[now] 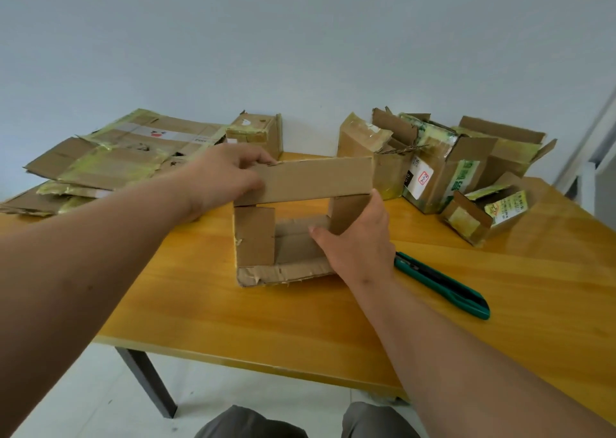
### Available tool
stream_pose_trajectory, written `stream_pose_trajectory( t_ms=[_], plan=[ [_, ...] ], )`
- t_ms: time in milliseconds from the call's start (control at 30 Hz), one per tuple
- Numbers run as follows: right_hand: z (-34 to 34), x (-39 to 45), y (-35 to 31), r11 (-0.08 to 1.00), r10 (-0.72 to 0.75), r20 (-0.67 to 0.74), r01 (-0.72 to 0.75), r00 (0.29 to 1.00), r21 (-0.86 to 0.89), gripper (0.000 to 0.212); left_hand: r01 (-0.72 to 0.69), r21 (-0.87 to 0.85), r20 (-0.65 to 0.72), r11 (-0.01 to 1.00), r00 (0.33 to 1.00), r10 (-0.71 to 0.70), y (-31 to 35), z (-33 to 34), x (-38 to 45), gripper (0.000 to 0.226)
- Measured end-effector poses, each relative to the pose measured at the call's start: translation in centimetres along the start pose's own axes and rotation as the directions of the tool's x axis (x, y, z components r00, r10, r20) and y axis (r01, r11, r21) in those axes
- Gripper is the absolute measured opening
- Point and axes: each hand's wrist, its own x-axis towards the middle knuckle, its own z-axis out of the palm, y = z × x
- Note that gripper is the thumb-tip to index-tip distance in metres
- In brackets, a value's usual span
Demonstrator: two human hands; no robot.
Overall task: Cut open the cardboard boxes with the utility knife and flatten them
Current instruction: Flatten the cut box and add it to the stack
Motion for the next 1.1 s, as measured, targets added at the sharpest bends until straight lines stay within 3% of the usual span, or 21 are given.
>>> stream_pose_trajectory(
  t_ms=[133,233,300,400,467,600,767,900,1033,1100],
  plan=[
    [0.8,1.0,-0.5,1.0,0.022,-0.108,-0.024,0.994,-0.015,0.093,-0.059,0.344,-0.033,0.937,0.997,0.075,-0.1,0.7,-0.1,0.014],
    [0.7,1.0,-0.3,1.0,-0.006,-0.125,0.004,0.992,-0.023,0.069,0.01,0.588,-0.103,0.809,0.993,0.062,-0.5,1.4,0.1,0.05],
    [0.4,1.0,-0.1,0.998,-0.04,-0.102,0.044,0.994,0.038,0.059,0.06,0.663,-0.151,0.747,0.987,0.055,-0.5,2.0,0.2,0.065],
    [-0.6,0.7,0.7,0.981,-0.118,-0.053,0.125,0.992,0.146,0.056,0.103,0.664,-0.187,0.741,0.982,0.032,-0.7,2.5,0.5,0.076],
    [-1.3,0.5,1.3,0.977,-0.134,-0.01,0.134,0.991,0.167,0.06,0.112,0.603,-0.173,0.79,0.985,-0.007,-1.0,2.2,0.7,0.069],
    [-2.0,0.6,2.0,0.972,-0.11,0.055,0.096,0.992,0.213,0.054,0.122,0.344,-0.05,0.931,0.992,-0.112,-1.1,0.3,0.7,0.047],
    [-2.2,0.1,1.5,0.962,-0.111,0.072,0.089,0.991,0.259,0.042,0.142,0.117,0.148,0.983,0.976,-0.158,-1.6,-2.1,-0.8,0.049],
    [-2.7,-0.3,0.8,0.953,-0.223,0.048,0.207,0.974,0.221,0.043,0.086,0.156,0.126,0.984,0.986,-0.106,-3.0,-3.3,-1.6,0.052],
    [-3.2,-0.9,0.3,0.926,-0.36,0.032,0.353,0.933,0.135,0.047,0.026,0.317,0.106,0.948,0.992,-0.063,-3.7,-4.1,-2.8,0.035],
    [-3.3,-1.2,0.2,0.913,-0.4,0.045,0.393,0.916,0.108,0.049,0.02,0.371,0.101,0.928,0.993,-0.061,-4.3,-4.4,-3.5,0.037]
  ],
)
